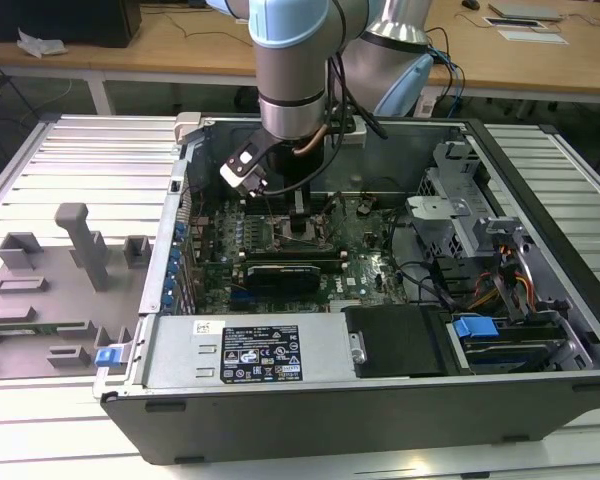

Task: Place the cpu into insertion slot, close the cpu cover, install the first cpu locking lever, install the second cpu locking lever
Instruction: 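Place the cpu into insertion slot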

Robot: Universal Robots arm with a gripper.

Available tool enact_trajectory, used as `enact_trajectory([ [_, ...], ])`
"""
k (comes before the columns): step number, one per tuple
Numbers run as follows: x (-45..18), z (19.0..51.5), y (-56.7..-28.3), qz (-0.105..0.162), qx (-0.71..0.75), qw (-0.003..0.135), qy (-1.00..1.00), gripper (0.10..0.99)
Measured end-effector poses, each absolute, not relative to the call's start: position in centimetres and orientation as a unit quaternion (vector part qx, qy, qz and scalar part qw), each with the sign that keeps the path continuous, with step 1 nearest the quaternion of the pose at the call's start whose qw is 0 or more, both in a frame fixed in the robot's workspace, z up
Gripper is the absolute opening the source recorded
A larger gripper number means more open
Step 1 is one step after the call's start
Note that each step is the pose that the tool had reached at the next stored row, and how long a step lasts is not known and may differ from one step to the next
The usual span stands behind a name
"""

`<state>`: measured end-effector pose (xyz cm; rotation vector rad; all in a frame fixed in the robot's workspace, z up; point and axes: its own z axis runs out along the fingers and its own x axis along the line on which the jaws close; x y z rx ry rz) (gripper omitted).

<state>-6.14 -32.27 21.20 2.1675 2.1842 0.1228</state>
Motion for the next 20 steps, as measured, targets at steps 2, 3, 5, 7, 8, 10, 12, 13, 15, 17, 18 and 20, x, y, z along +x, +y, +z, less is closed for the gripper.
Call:
enact_trajectory([
  [2,-6.1,21.2,-32.3,0.039,0.703,0.032,0.709,0.106],
  [3,-6.1,21.2,-32.3,0.039,0.703,0.032,0.709,0.106],
  [5,-6.1,21.2,-32.3,0.033,0.704,0.027,0.709,0.106],
  [7,-6.0,21.2,-32.3,0.029,0.704,0.022,0.709,0.106],
  [8,-6.0,21.2,-32.3,0.029,0.704,0.022,0.709,0.106],
  [10,-5.8,21.2,-32.3,0.029,0.704,0.022,0.709,0.106],
  [12,-5.4,21.2,-32.3,0.029,0.704,0.022,0.709,0.106],
  [13,-5.2,21.2,-32.3,0.029,0.704,0.022,0.709,0.106],
  [15,-5.1,21.4,-32.3,0.029,0.704,0.022,0.709,0.106],
  [17,-5.1,21.9,-32.3,0.029,0.704,0.022,0.709,0.106],
  [18,-5.1,22.1,-32.3,0.029,0.704,0.022,0.709,0.106],
  [20,-5.1,22.7,-32.3,0.029,0.704,0.022,0.709,0.106],
])
